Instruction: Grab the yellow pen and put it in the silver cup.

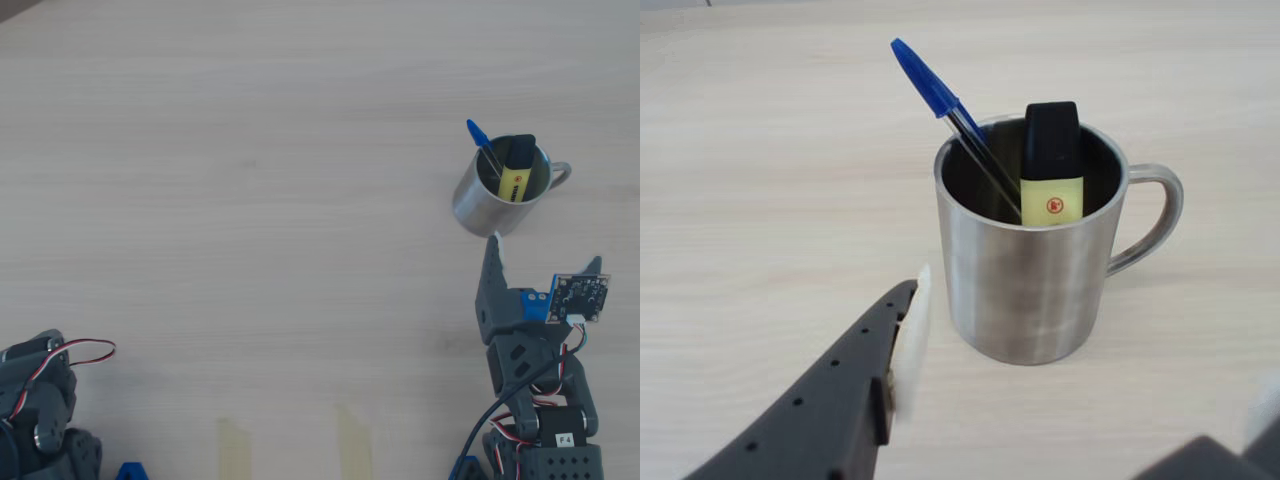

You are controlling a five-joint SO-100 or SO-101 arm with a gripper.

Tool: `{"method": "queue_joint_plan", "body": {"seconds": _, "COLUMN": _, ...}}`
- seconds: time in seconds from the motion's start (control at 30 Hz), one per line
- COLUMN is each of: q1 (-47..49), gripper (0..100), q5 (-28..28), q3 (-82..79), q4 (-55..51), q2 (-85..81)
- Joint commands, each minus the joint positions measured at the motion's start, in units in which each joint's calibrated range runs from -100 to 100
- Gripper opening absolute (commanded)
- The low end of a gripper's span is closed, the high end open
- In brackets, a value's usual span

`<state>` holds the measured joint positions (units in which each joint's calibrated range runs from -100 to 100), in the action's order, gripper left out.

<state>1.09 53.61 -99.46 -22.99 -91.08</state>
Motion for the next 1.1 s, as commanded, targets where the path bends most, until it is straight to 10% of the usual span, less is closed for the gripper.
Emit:
{"method": "queue_joint_plan", "body": {"seconds": 0.0, "q1": -1.17, "gripper": 49, "q5": 0.22, "q3": -0.54, "q4": -3.22, "q2": -2.35}}
{"method": "queue_joint_plan", "body": {"seconds": 1.07, "q1": -1.17, "gripper": 49, "q5": 1.36, "q3": -0.36, "q4": -33.59, "q2": -6.59}}
